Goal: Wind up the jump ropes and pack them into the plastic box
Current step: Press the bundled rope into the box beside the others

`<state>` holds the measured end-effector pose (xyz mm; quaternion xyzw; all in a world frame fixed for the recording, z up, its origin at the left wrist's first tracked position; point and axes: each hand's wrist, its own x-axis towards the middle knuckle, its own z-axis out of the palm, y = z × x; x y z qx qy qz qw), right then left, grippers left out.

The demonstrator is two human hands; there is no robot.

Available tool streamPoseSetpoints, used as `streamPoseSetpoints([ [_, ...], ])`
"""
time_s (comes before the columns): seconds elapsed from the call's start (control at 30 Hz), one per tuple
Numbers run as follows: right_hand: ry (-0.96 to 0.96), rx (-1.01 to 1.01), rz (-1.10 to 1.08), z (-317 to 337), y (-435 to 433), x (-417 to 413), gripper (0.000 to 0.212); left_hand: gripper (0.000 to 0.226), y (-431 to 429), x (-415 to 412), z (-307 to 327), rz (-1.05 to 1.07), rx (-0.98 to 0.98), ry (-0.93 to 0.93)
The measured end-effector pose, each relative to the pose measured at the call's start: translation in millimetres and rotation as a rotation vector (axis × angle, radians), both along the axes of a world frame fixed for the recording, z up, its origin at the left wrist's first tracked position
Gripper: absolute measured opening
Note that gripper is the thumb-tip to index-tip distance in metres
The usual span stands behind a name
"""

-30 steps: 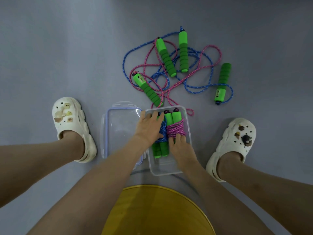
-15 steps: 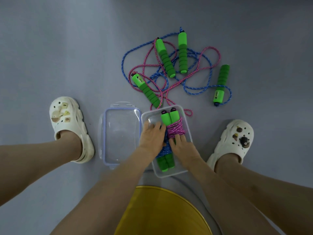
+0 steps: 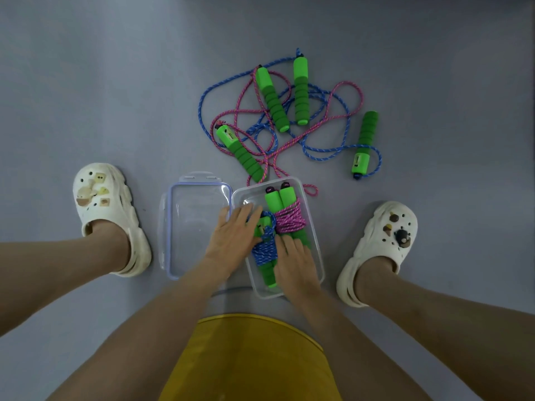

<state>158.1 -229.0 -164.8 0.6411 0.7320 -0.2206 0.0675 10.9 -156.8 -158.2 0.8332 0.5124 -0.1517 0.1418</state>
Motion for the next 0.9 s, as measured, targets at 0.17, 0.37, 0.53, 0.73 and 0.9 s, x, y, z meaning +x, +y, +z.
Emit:
streamPoseSetpoints([
  [0.17, 0.021, -0.171, -0.055, 0, -1, -16, 0.074, 0.071, -27, -7, 9, -0.164, 0.013, -0.01],
  [0.37, 0.126, -0.254, -0.142, -11, -2, -11, 0.066, 0.066, -54, 20, 9, -0.139, -0.206, 0.209],
  [0.53, 0.212, -0.282, -0.137, -11, -2, -4, 0.069, 0.066, -67, 21, 7, -0.063, -0.246, 0.209],
  [0.73, 0.104, -0.377, -0.101, 9, 17, -10, 0.059, 0.066, -67, 22, 11, -0.18, -0.195, 0.252],
  [0.9, 0.033, -0.359, -0.332, 31, 35, -22, 0.024, 0.066, -52, 7, 16, -0.142, -0.129, 0.103],
])
